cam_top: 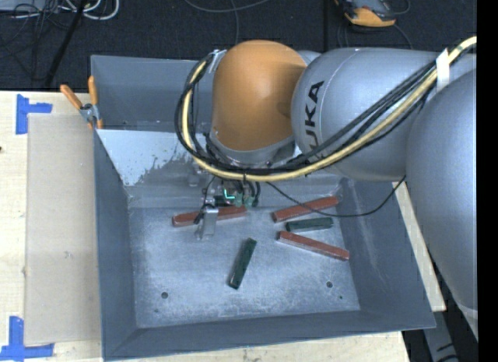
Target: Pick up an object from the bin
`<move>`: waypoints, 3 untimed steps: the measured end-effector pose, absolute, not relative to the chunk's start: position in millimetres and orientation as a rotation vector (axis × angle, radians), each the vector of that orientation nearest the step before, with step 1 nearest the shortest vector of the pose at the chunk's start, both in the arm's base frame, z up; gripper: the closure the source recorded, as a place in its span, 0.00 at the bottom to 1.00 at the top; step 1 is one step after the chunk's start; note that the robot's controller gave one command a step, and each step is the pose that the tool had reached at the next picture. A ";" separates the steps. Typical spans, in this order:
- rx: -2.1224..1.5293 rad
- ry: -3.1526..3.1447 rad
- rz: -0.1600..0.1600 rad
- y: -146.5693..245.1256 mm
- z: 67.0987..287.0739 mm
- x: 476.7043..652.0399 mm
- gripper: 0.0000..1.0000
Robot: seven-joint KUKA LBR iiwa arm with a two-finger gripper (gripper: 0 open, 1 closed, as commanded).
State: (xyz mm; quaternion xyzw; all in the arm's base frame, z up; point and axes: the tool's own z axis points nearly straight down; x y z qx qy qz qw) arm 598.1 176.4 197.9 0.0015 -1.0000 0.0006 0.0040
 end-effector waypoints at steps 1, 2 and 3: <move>-0.118 -3.135 0.002 163.5 65.6 591.0 0.00; -0.124 -3.141 -0.003 163.6 70.8 593.4 1.00; 0.104 -3.149 -0.004 181.2 243.5 602.8 1.00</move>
Offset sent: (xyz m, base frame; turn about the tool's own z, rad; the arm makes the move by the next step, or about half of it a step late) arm -0.0056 -0.0128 -0.1279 0.0803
